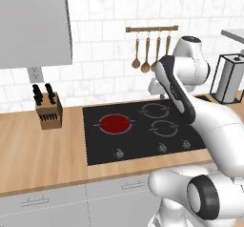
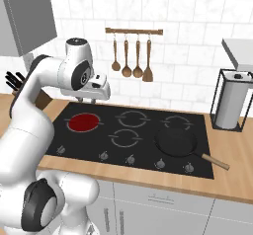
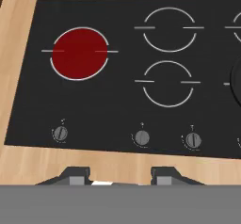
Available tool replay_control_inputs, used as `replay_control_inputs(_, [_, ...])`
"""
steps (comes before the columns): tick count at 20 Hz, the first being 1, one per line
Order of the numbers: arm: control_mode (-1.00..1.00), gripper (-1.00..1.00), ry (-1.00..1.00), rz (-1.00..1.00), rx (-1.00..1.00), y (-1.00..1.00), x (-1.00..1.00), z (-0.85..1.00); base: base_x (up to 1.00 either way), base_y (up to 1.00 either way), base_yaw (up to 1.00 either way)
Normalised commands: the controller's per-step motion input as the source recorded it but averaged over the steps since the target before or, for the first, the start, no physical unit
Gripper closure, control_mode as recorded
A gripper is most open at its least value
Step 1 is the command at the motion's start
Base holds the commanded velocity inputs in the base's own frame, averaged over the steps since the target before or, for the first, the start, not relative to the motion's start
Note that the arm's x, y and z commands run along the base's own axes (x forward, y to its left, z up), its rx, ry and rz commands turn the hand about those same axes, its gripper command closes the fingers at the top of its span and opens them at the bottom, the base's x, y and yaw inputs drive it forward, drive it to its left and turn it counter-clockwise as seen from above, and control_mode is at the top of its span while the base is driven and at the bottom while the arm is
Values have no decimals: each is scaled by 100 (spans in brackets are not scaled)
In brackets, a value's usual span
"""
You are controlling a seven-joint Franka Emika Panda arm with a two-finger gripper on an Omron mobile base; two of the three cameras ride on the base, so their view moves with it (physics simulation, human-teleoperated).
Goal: Turn off the front left burner of the stove.
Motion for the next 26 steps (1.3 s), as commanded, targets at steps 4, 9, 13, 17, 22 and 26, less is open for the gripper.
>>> replay_control_inputs(4, [-100,-100,0,1,0,0,-25,-1,0,0,0])
replay_control_inputs(9, [-100,-100,0,2,-2,28,-61,-10,0,0,0])
replay_control_inputs(13, [-100,-100,-3,0,0,7,-75,-2,0,0,0])
replay_control_inputs(17, [-100,-100,0,3,0,34,-65,-5,0,0,0])
replay_control_inputs(22, [-100,-100,0,8,0,49,-58,-19,0,0,0])
replay_control_inputs(26, [-100,-100,5,4,0,68,-25,-60,0,0,0])
